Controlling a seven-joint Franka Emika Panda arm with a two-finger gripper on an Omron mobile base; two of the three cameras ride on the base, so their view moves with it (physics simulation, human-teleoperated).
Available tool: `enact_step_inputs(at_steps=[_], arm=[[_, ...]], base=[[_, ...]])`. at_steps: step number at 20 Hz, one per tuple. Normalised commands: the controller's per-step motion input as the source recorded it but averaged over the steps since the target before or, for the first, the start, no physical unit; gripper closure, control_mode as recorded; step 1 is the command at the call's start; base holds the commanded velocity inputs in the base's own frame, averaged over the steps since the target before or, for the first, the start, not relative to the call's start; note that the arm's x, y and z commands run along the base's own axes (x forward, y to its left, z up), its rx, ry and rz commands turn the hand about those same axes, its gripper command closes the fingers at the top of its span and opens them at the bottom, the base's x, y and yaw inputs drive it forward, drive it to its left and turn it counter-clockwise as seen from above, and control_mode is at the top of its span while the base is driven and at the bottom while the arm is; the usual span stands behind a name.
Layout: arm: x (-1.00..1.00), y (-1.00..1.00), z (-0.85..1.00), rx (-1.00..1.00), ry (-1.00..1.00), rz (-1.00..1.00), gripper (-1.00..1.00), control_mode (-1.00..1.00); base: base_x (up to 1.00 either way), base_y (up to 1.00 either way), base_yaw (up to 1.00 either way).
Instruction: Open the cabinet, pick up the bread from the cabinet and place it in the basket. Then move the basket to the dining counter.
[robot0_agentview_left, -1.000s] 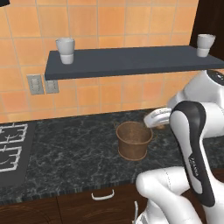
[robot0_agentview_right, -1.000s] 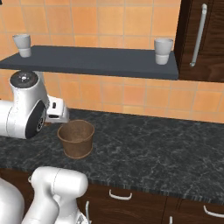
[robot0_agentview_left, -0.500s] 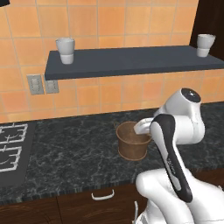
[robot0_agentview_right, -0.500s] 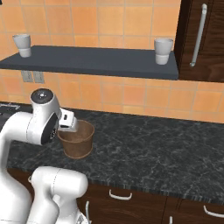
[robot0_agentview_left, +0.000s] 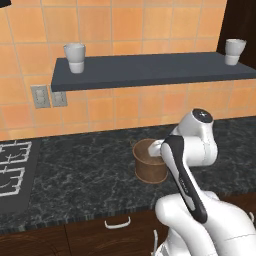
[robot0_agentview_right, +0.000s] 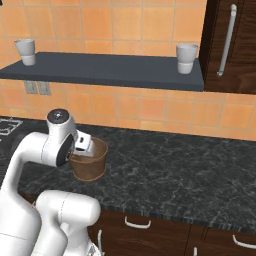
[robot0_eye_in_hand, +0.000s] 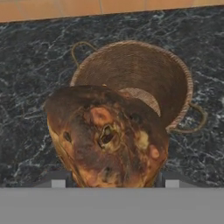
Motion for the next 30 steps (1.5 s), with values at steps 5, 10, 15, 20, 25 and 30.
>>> enact_step_inputs(at_steps=[5, 10, 15, 20, 25, 30], arm=[[0.25, -0.03, -0.2, -0.01, 0.03, -0.04, 1.0, -1.0], [0.28, 0.0, -0.26, 0.0, 0.02, -0.02, 1.0, -1.0], [0.27, 0.0, -0.26, 0.0, 0.03, 0.0, 1.0, -1.0], [0.25, 0.0, -0.21, 0.0, 0.02, 0.0, 1.0, -1.0], [0.25, 0.0, -0.2, 0.0, 0.0, 0.0, 1.0, -1.0], [0.39, 0.0, -0.25, 0.0, 0.01, 0.0, 1.0, -1.0]], base=[[0.0, 0.0, 0.0], [0.0, 0.0, 0.0], [0.0, 0.0, 0.0], [0.0, 0.0, 0.0], [0.0, 0.0, 0.0], [0.0, 0.0, 0.0]])
